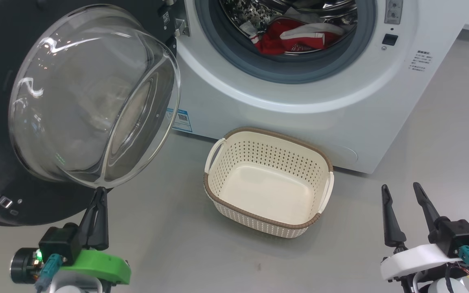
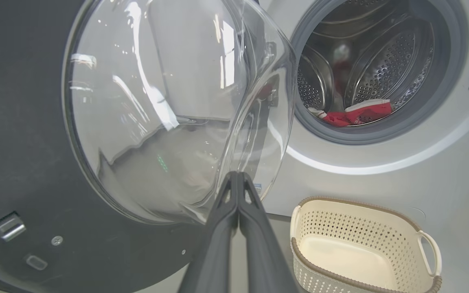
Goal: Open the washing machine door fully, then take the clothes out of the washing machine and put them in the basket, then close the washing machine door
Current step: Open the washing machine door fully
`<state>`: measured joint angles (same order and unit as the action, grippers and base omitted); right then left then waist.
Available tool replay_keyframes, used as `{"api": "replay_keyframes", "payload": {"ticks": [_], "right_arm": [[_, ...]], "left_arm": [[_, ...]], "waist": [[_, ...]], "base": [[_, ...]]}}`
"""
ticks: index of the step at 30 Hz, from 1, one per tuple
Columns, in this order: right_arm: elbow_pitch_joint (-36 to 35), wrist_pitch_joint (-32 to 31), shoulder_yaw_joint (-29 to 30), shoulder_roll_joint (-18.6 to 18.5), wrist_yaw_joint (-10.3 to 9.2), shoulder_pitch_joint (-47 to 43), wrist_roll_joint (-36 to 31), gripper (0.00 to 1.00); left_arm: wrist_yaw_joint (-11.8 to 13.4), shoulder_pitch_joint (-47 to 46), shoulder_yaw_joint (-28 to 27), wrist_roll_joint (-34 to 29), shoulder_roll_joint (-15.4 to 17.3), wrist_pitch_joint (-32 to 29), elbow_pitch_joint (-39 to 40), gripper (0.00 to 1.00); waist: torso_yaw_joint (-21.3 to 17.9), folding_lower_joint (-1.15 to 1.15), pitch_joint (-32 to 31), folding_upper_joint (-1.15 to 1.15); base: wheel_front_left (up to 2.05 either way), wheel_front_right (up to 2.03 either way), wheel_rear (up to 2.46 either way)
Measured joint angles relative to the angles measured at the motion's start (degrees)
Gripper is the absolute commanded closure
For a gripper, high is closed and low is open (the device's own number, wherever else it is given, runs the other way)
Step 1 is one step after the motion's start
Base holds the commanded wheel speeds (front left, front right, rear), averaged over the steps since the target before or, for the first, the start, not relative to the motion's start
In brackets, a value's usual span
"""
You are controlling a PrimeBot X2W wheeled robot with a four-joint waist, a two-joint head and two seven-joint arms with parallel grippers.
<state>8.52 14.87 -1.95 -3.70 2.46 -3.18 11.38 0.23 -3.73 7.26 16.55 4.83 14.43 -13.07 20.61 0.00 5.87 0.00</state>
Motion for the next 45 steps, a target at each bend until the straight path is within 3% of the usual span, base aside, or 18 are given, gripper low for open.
{"api": "replay_keyframes", "payload": {"ticks": [6, 8, 9, 10, 30, 45], "right_arm": [[0.03, 0.0, -0.97, 0.0, 0.51, 0.31, -0.56, 0.0], [0.16, 0.0, -1.4, -0.02, 0.68, 0.37, -0.7, 0.0], [0.24, 0.0, -1.59, -0.02, 0.98, 0.37, -0.88, 0.0], [0.29, 0.0, -1.83, -0.02, 1.01, 0.38, -0.97, 0.0], [0.38, 0.0, -2.36, 0.03, 1.52, 0.82, -1.49, 0.0], [-0.13, 0.0, -1.25, 0.22, 1.36, -0.95, -1.44, 0.0]], "left_arm": [[-0.62, 1.55, 2.16, -1.21, -0.11, 0.01, 2.09, 0.97], [-0.62, 1.76, 2.83, -1.63, -0.14, 0.01, 2.21, 0.52], [-0.62, 1.95, 3.08, -1.96, -0.13, 0.01, 2.26, 0.07], [-0.62, 2.24, 3.25, -2.12, -0.14, 0.01, 2.35, 0.0], [1.32, 2.99, 2.9, -2.22, -0.15, -1.46, 3.37, 0.0], [2.58, 4.98, 3.09, -3.79, 0.2, -3.77, 5.36, 0.0]], "waist": [[-2.41, 0.0, 0.01, 0.0], [-3.41, 0.0, 0.01, 0.0], [-3.93, 0.0, 0.01, 0.0], [-4.49, 0.0, 0.02, 0.0], [-14.63, 0.0, -1.15, 0.0], [-17.25, 0.0, -3.9, 0.0]], "base": [[0.0, 0.0, 0.0], [0.0, 0.0, 0.0], [0.0, 0.0, 0.0], [0.0, 0.0, 0.0], [0.0, 0.0, 0.0], [0.0, 0.0, 0.0]]}}
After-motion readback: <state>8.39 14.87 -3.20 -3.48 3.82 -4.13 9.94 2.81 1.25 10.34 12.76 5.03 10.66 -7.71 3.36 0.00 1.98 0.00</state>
